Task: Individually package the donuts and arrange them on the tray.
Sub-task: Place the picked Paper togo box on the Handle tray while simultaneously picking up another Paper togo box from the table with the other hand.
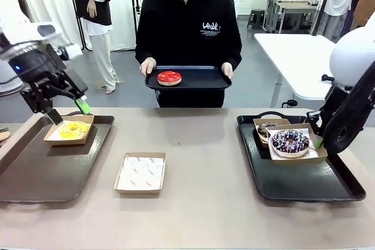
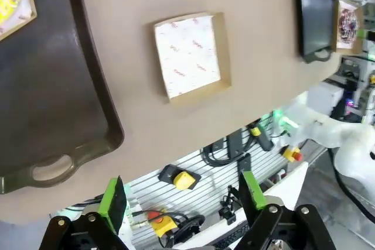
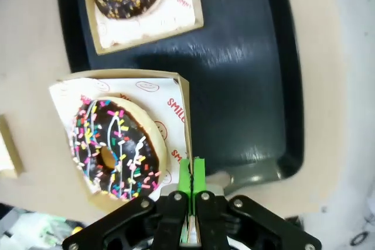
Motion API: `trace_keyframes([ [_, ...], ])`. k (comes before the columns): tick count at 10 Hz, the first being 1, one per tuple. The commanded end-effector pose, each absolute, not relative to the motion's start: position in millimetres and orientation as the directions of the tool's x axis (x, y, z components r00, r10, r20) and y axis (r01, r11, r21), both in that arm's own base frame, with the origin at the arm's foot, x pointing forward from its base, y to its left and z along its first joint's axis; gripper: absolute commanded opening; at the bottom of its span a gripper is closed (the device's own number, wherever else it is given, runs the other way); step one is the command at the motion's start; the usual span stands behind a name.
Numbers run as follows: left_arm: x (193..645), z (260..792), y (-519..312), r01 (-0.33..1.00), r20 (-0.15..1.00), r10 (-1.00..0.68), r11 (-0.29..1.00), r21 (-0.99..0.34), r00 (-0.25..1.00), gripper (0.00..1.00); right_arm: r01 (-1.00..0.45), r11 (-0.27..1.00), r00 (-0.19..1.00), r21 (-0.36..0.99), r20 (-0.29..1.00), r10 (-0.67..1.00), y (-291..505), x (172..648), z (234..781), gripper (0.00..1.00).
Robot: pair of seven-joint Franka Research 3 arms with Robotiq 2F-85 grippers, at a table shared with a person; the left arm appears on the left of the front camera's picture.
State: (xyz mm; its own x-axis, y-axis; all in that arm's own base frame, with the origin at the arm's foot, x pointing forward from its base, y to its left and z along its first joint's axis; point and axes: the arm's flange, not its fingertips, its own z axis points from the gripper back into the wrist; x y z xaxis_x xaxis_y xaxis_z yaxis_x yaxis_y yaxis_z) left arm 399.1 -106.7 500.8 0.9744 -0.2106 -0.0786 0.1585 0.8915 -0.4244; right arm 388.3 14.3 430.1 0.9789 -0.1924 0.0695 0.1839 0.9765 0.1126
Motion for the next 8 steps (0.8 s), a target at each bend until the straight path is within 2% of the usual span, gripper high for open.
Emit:
trace_keyframes([
  [1,405,485,-116,0.137,-0.116,-0.190,0.923,-0.361,0.975,1.00,0.144,0.976,0.986,0.163,0.063,-0.156,10,405,413,0.01],
  [5,404,440,-149,0.150,-0.149,-0.198,0.948,-0.282,0.969,1.00,0.109,0.986,0.993,0.125,0.023,-0.113,13,425,408,0.01],
  [6,402,430,-156,0.149,-0.151,-0.194,0.953,-0.266,0.969,1.00,0.140,0.983,0.988,0.115,0.045,-0.146,12,411,403,0.01],
  [8,396,411,-169,0.149,-0.124,-0.177,0.968,-0.203,0.976,1.00,0.140,0.983,0.988,0.115,0.045,-0.146,12,411,403,0.01],
])
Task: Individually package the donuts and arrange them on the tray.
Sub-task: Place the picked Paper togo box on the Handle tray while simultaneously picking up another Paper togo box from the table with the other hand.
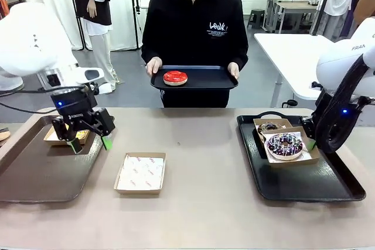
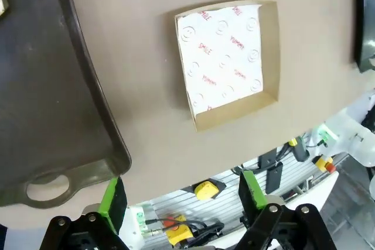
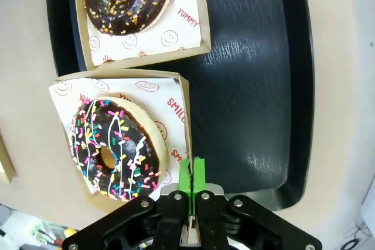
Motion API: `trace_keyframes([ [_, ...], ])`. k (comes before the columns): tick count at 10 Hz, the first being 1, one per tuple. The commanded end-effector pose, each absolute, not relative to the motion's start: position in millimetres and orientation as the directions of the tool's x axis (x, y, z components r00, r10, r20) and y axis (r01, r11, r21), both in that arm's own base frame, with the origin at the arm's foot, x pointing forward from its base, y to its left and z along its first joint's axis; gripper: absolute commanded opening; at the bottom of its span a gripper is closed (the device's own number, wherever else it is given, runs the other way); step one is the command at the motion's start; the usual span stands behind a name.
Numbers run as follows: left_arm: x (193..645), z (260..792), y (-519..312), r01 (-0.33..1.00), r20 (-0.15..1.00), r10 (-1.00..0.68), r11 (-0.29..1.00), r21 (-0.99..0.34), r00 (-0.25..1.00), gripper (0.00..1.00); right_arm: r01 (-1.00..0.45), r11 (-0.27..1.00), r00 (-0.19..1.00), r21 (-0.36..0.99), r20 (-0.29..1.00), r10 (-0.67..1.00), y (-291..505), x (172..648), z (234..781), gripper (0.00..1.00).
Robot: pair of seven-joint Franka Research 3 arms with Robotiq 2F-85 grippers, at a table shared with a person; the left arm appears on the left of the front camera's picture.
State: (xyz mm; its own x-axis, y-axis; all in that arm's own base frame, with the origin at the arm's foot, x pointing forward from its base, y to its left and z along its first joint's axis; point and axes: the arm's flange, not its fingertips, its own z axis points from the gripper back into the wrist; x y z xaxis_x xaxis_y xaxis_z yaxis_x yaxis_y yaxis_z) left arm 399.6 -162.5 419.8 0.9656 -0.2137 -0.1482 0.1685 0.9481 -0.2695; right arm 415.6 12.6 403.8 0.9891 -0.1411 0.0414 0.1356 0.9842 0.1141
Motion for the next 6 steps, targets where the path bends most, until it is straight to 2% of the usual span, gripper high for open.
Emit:
trace_keyframes([
  [1,392,402,-176,0.163,-0.079,-0.178,0.971,-0.174,0.981,1.00,0.140,0.983,0.988,0.115,0.045,-0.146,12,411,403,0.01],
  [6,413,378,-206,0.113,0.031,-0.111,0.989,-0.094,0.993,1.00,0.140,0.983,0.988,0.115,0.045,-0.146,12,411,403,0.01],
])
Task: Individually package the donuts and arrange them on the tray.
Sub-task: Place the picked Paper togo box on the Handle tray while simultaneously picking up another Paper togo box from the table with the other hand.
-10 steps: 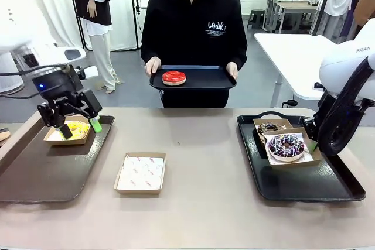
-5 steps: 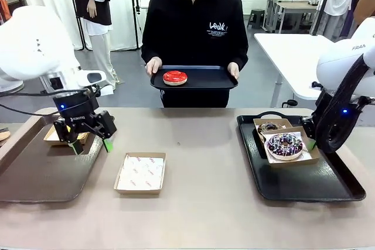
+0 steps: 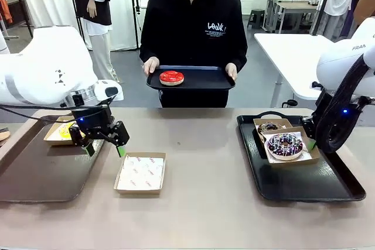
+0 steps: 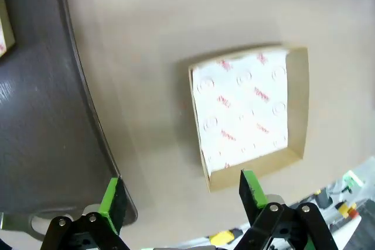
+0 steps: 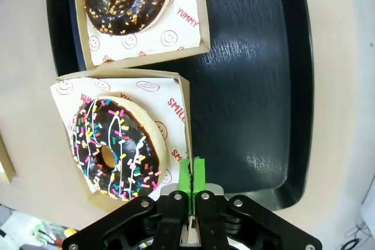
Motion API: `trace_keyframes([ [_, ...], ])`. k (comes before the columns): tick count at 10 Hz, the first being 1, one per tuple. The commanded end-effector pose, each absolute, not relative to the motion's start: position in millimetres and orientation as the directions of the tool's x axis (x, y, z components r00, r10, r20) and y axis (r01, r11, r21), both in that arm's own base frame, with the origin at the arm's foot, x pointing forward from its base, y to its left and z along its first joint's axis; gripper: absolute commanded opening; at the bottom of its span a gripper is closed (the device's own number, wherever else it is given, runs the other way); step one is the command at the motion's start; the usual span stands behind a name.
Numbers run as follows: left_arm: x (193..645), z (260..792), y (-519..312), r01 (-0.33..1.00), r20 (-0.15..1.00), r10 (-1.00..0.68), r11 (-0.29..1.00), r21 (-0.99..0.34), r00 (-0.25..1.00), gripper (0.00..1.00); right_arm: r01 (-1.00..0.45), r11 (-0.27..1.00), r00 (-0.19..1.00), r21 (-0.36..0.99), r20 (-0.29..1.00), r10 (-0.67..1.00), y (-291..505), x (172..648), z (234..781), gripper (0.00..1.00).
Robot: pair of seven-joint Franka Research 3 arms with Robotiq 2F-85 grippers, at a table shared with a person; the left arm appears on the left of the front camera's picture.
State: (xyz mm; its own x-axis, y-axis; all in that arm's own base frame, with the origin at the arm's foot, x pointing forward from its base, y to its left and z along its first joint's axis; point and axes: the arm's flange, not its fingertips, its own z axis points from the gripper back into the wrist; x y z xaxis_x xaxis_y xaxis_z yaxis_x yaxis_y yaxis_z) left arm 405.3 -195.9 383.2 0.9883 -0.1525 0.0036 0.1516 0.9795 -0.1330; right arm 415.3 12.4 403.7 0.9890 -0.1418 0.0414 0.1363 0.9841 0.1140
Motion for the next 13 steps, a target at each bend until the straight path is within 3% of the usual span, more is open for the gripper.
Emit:
trace_keyframes([
  [1,416,371,-211,0.093,0.047,-0.089,0.991,-0.095,0.995,1.00,0.140,0.983,0.988,0.115,0.045,-0.146,12,411,403,0.01],
  [4,415,365,-213,0.028,0.094,-0.014,0.988,-0.150,0.996,1.00,0.140,0.983,0.988,0.115,0.045,-0.146,12,411,403,0.01],
  [5,418,367,-207,0.081,0.061,-0.074,0.987,-0.137,0.995,1.00,0.140,0.983,0.988,0.115,0.045,-0.146,12,411,403,0.01],
  [13,419,364,-208,0.064,0.064,-0.056,0.988,-0.143,0.996,1.00,0.136,0.984,0.989,0.114,0.041,-0.142,12,415,404,0.01],
])
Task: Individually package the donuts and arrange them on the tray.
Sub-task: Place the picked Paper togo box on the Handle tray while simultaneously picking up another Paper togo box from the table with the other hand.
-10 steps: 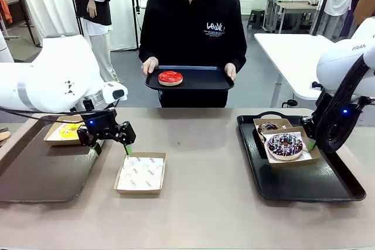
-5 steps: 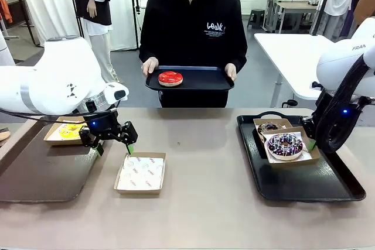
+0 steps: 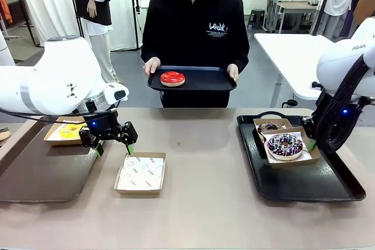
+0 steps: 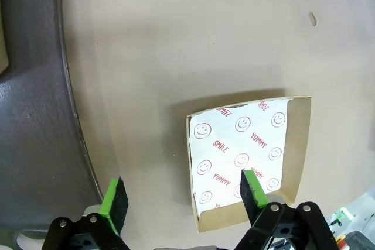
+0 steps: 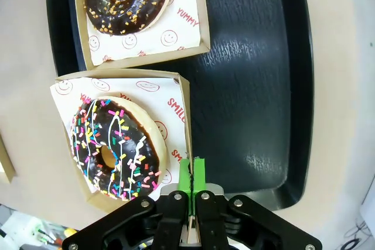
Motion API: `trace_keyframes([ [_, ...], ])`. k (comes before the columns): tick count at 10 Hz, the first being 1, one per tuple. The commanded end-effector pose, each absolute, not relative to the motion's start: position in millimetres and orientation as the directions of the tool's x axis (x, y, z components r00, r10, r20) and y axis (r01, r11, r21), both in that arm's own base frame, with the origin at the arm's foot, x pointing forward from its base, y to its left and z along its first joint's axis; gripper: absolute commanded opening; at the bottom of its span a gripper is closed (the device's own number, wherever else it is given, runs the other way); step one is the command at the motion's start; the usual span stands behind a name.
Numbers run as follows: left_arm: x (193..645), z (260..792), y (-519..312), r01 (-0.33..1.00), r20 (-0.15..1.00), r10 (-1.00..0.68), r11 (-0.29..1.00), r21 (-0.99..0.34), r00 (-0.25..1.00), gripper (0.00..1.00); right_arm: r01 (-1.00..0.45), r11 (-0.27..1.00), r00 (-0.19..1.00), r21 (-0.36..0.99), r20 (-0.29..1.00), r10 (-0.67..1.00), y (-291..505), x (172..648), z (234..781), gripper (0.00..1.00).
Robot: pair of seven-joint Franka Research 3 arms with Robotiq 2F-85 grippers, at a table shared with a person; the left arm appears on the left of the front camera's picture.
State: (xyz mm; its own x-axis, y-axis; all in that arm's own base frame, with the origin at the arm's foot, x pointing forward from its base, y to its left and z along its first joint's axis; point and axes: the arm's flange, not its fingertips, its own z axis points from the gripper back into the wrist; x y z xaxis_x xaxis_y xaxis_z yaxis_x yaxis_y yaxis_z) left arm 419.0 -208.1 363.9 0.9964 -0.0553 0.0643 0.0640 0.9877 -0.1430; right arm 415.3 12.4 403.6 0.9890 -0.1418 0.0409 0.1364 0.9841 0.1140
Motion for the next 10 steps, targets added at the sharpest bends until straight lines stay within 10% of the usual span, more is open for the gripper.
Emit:
trace_keyframes([
  [1,413,367,-205,0.052,0.092,-0.038,0.987,-0.155,0.995,1.00,0.124,0.989,0.991,0.082,0.038,-0.128,23,416,399,0.01],
  [10,387,357,-244,-0.064,0.055,0.065,0.998,-0.014,0.996,1.00,0.137,0.989,0.989,0.053,0.047,-0.139,39,376,376,0.01],
])
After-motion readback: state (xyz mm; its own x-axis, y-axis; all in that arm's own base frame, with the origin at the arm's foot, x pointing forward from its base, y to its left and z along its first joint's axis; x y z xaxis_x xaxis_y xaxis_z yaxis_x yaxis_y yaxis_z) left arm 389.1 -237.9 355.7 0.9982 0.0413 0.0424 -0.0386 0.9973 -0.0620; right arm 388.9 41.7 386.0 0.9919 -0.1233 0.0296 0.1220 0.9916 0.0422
